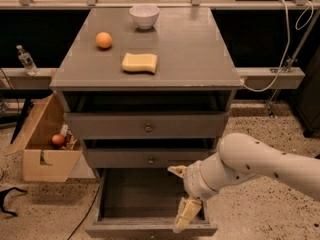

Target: Close bottom drawer

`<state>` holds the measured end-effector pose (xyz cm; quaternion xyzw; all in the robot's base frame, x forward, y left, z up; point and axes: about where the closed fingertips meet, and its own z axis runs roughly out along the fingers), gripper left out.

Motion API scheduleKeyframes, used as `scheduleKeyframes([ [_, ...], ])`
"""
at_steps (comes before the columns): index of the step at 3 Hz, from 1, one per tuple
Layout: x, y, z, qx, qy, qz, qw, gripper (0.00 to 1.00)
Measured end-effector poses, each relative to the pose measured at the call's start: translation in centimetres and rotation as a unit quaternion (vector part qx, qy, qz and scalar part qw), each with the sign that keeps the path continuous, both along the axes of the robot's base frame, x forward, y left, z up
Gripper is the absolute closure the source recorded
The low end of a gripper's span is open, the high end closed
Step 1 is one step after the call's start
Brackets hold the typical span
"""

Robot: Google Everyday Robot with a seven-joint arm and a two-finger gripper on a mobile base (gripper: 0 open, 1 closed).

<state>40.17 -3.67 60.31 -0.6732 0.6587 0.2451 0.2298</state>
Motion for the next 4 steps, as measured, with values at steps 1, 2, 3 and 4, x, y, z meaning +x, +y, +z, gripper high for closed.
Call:
scheduleKeyframes([
  [1,-1.3,0.7,-7.5,0.009,0.016,0.017,0.9997,0.00],
  [2,-2.1,1.7,-13.4,0.025,0.020,0.027,0.9991,0.00],
  [3,-2.9,2.8,-18.2,0.040,0.029,0.030,0.9983,0.00],
  [4,-3.9,4.4,-22.8,0.072,0.044,0.041,0.9956,0.00],
])
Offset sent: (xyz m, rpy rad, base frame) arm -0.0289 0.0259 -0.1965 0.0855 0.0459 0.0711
